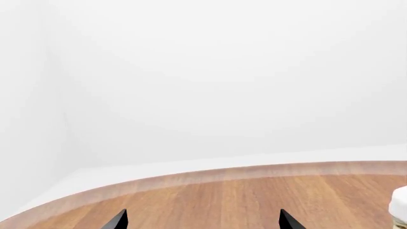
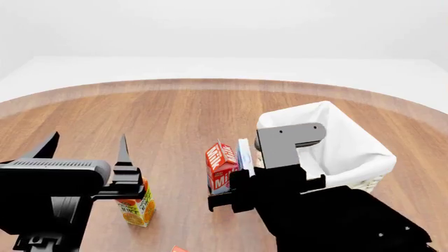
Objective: Pick up the cream cheese box and the butter, and put them in the basket.
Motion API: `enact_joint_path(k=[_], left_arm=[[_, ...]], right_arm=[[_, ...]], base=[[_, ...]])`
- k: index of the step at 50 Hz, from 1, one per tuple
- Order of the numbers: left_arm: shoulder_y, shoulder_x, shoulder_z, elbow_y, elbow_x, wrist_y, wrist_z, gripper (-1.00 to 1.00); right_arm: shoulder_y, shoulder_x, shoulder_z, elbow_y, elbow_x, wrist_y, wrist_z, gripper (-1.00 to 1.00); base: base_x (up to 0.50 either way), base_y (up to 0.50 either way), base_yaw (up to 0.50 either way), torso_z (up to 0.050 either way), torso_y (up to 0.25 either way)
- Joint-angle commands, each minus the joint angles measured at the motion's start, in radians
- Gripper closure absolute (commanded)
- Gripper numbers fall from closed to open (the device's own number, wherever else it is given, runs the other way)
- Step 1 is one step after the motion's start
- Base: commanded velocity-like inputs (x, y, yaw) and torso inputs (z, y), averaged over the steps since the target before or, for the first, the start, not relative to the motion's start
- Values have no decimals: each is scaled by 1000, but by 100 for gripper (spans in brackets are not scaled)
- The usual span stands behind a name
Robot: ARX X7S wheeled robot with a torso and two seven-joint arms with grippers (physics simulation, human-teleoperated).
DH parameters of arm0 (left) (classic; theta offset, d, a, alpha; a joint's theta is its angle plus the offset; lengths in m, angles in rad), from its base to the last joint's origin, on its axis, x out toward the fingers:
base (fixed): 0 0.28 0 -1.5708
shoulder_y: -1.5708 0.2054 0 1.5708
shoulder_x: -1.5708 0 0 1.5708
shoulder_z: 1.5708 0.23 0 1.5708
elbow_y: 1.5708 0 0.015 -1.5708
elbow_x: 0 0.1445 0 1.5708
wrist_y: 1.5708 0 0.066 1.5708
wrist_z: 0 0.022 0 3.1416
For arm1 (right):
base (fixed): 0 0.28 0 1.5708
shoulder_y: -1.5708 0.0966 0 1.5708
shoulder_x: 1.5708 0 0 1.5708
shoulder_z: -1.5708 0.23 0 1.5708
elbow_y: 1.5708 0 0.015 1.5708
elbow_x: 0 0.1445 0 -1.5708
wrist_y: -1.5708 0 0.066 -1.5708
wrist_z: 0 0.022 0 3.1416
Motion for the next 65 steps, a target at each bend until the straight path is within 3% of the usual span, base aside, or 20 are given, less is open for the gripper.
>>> enact_joint_path(k=[1, 28, 38, 50, 65], left_arm=[[1, -4, 7, -2, 2, 7, -3, -100], [-4, -12, 25, -5, 1, 15, -12, -100], [-10, -14, 29, -9, -2, 18, -14, -100], [-8, -18, 33, -12, -2, 25, -16, -100], [-12, -23, 38, -14, -6, 28, -22, -100]], right_arm=[[75, 19, 11, -8, 71, -22, 37, 100], [310, 96, -4, 157, 145, -43, 1, 100], [392, 142, 7, 301, 94, -23, -69, 100], [425, 163, -6, 449, 8, -18, -147, 100], [404, 154, -33, 521, -2, -28, -138, 100]], base=[[0, 0, 0, 0, 0], [0, 0, 0, 0, 1], [0, 0, 0, 0, 0], [0, 0, 0, 0, 1], [0, 0, 0, 0, 1]])
